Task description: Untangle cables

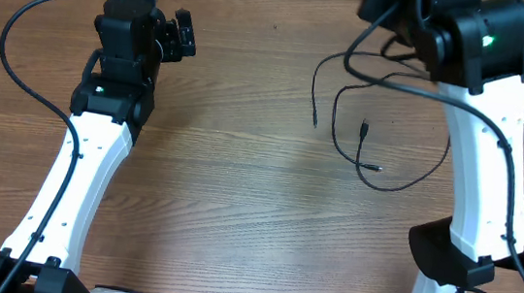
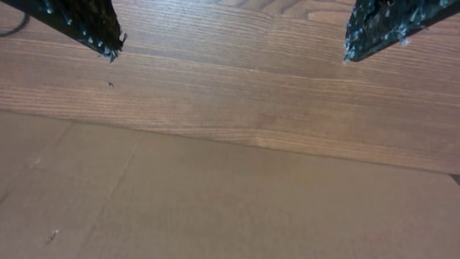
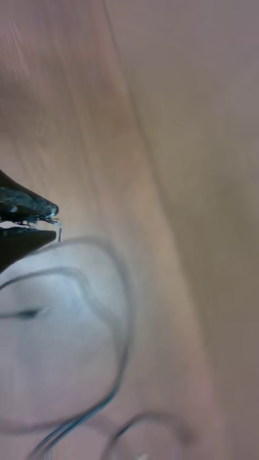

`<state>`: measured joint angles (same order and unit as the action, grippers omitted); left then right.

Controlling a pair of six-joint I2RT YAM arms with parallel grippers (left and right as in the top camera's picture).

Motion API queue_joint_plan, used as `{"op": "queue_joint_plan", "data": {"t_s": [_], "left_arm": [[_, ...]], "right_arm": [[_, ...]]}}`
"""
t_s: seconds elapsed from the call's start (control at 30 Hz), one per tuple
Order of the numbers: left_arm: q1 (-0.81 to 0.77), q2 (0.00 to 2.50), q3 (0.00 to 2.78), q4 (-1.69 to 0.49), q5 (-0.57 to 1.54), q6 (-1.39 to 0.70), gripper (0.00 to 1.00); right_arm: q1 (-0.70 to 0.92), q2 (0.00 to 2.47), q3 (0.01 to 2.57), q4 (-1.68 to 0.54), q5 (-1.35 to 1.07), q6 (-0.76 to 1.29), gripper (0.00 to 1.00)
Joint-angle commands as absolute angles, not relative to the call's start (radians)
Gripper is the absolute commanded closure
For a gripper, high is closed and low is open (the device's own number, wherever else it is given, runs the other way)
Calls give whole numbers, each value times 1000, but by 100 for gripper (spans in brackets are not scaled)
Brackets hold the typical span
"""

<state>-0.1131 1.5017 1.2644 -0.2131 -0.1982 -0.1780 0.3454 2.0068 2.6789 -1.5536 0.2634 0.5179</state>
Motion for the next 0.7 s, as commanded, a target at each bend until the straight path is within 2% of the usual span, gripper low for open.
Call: {"op": "queue_joint_plan", "data": {"t_s": [0.0,0.07,0.17,0.3,0.4,0.53,0.67], "left_arm": [[-110,1504,1271,-209,-174,-179,0],[-110,1504,1271,-209,-174,-179,0],[-110,1505,1271,-209,-174,-179,0],[-110,1514,1271,-216,-164,-179,0],[-110,1520,1271,-228,-155,-179,0],[-110,1524,1271,-231,-155,-179,1],[-110,1524,1271,-229,-155,-180,0]], "right_arm": [[298,2039,2683,-1635,306,645,96],[269,2054,2682,-1694,303,680,92],[226,2058,2639,-1694,181,636,79],[193,2058,2540,-1694,121,635,36],[185,2058,2455,-1694,121,627,15],[186,2058,2324,-1692,118,611,0],[189,2058,2208,-1694,119,543,0]]}}
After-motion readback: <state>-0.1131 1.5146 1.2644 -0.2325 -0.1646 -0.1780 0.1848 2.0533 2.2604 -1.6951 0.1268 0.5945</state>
